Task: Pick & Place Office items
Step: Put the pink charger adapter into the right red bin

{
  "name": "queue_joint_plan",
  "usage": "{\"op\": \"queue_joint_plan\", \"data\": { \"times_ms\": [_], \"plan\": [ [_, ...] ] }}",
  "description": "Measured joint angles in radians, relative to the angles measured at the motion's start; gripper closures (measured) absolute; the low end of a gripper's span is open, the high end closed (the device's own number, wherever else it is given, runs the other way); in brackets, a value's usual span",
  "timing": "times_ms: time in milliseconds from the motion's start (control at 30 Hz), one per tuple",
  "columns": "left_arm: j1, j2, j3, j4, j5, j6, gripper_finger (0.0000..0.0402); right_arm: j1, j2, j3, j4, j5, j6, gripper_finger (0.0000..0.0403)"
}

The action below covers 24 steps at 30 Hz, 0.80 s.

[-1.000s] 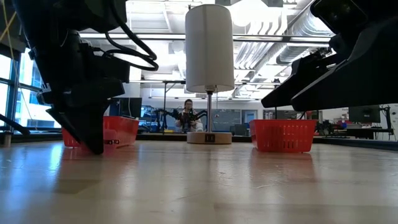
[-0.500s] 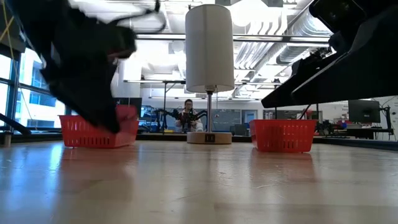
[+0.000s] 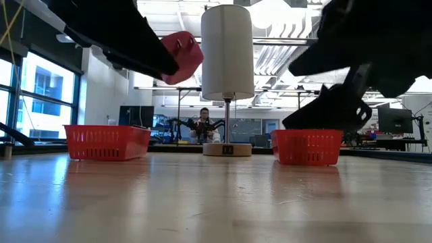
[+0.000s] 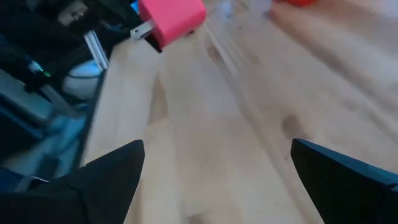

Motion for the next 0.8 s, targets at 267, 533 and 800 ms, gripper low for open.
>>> {"op": "queue_joint_plan", "data": {
  "times_ms": [267,533,800],
  "plan": [
    [-0.006,0.007,0.001,0.000,-0.070,0.031,0.0234,-0.076,0.000,0.000,0.088,-0.129,0.142,0.0009],
    [0.015,0.007,0.001,0.000,-0.057,0.033,0.0234,-0.141,0.000,0.000,0.243,-0.156,0.165,0.0009],
    [0.062,0.007,0.001,0.000,-0.002,0.118,0.0234,-0.217,0.000,0.026,0.244,-0.247,0.189,0.0009]
  ]
}}
